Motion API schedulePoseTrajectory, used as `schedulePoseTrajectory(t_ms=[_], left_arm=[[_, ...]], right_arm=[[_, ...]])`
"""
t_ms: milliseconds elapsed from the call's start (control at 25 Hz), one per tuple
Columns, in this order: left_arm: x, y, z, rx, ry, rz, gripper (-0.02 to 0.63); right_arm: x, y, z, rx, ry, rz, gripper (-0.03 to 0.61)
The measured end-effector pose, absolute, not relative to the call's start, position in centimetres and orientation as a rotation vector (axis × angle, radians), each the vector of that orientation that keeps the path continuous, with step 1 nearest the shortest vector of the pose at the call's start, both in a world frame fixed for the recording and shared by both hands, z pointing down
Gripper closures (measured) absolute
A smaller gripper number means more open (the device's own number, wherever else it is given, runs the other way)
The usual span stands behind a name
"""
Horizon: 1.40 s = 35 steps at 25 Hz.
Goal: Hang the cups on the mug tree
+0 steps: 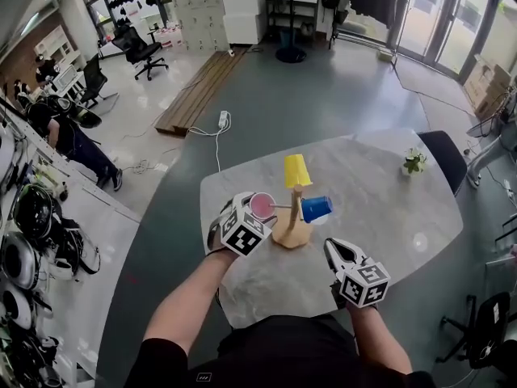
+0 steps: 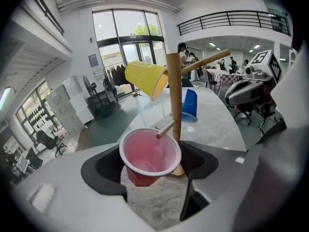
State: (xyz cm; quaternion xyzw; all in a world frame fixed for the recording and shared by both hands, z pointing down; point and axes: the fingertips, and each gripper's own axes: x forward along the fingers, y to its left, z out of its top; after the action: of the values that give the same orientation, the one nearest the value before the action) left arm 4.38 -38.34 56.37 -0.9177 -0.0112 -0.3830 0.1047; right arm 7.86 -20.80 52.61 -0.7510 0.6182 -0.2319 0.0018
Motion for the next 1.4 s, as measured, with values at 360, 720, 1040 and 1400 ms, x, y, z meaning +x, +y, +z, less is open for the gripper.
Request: schedulePoseTrajectory(t_ms=[360, 720, 1040, 1400], left_arm=[[4.3, -37.5, 56.3, -2.539, -0.052, -1.118, 0.261], [5.0, -35.9, 56.8, -2.317, -0.107, -1.112, 0.261], [5.6, -34.8, 58.1, -2.121, -0.126, -1.094, 0.259], [5.8, -33.6, 58.5, -1.964, -0.163, -1.062, 0.259]], right_arm=[[7.5, -20.8, 52.9, -2.343, 1.951, -0.746, 0.566], [7.2, -20.5, 53.0, -2.340, 1.956, -0.757, 0.566], [7.4, -19.2, 53.2, -2.346, 1.933, -0.764, 0.566], [7.6, -18.2, 53.5, -2.347, 1.917, -0.774, 0.566]])
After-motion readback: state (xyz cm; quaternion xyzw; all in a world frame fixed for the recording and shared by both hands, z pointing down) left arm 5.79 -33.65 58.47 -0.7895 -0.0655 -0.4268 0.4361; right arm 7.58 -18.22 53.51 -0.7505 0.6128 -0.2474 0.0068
